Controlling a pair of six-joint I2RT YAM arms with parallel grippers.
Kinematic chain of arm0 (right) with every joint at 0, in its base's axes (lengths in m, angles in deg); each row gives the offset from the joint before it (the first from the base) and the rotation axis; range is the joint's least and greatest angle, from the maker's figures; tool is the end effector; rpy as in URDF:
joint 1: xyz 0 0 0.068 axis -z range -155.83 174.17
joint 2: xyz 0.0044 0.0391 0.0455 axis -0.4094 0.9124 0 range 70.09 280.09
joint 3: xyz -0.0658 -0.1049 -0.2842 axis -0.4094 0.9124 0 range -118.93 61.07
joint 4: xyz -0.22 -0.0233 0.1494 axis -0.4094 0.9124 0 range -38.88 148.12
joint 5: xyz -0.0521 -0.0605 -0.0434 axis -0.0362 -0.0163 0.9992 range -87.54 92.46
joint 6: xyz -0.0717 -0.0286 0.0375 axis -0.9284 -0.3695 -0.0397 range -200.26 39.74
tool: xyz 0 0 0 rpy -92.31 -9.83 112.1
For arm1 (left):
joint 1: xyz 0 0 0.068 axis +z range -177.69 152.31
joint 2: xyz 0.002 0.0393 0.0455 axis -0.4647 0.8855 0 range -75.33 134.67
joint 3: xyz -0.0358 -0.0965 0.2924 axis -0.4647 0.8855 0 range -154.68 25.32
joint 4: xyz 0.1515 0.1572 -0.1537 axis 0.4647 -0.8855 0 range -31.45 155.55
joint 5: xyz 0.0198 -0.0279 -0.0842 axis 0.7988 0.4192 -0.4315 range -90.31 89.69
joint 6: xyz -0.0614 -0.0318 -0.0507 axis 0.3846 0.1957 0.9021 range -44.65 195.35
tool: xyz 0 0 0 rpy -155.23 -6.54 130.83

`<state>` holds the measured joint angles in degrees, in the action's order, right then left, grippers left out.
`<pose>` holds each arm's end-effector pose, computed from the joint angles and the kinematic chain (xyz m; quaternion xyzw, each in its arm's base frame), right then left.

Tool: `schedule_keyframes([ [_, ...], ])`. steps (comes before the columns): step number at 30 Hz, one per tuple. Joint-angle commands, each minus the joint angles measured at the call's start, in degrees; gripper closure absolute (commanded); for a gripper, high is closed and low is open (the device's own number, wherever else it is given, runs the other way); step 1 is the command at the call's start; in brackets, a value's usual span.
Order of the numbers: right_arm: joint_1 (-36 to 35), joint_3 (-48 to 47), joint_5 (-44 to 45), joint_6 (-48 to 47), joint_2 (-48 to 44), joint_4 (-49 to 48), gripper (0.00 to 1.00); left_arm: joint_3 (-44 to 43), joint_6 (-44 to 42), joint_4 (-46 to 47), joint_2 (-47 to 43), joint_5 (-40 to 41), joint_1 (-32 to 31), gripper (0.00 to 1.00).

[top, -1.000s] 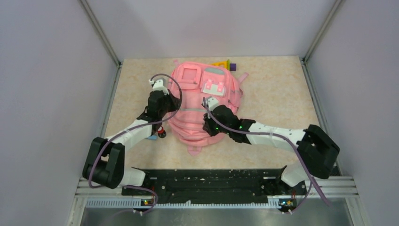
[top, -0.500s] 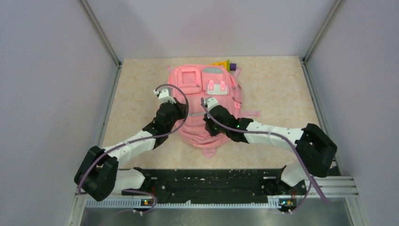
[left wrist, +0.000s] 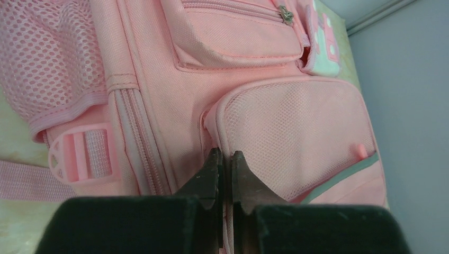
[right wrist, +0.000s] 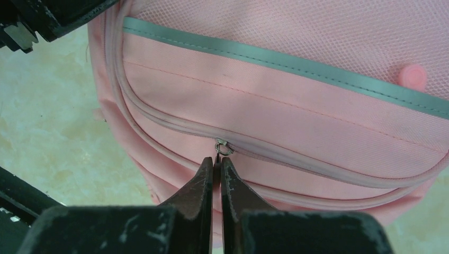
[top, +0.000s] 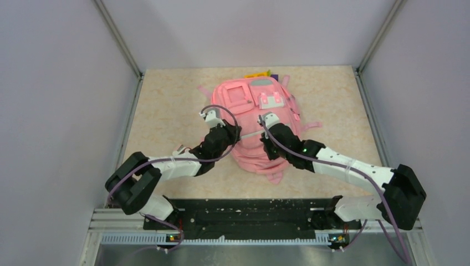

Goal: Pack the student bag
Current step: Unzip the student bag at the center of the board.

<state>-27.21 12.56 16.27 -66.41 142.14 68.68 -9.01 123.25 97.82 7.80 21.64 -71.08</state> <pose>0.1963 0.2168 0.2589 -0.2436 0.8717 0.1293 0.4051 0.2609 -0.2079 0.2232 -0.1447 0.7817 -0.3132 0.5196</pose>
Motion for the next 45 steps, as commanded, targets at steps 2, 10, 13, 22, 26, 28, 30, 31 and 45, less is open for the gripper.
schedule_keyframes([
  [2,0.37,0.06,-2.77,0.09,-3.92,-0.81,1.00,-2.30,3.15,7.91,1.75,-7.57,-3.54,1.00],
  [10,-2.10,3.52,-9.12,5.31,-1.65,-4.87,1.00,-0.45,3.93,7.90,-1.12,-5.93,-3.54,1.00],
  [13,-4.21,2.90,-8.96,6.21,0.51,-8.91,1.00,-0.57,4.94,8.65,-0.49,-7.10,-3.64,1.00],
  [22,-4.56,-2.64,-5.82,4.31,7.75,-17.14,1.00,2.92,4.37,8.92,-2.08,-7.98,-3.78,1.00],
  [26,-4.48,-6.07,-5.30,5.73,11.36,-19.54,1.00,4.54,3.81,7.43,-3.52,-6.83,-3.93,1.00],
  [28,-4.54,-7.18,-6.15,7.38,13.08,-21.03,1.00,4.87,3.57,7.37,-3.61,-7.05,-4.10,1.00],
  [30,-4.47,-8.46,-6.19,9.28,14.51,-21.74,1.00,4.88,3.41,6.69,-3.51,-6.95,-4.34,1.00],
  [31,-4.51,-8.78,-5.95,9.85,15.04,-22.30,1.00,5.07,3.37,6.51,-3.57,-6.82,-4.37,1.00],
  [45,-3.86,-13.47,7.56,14.83,19.76,-25.90,1.00,10.59,4.53,7.61,-7.49,-4.16,-5.03,1.00],
])
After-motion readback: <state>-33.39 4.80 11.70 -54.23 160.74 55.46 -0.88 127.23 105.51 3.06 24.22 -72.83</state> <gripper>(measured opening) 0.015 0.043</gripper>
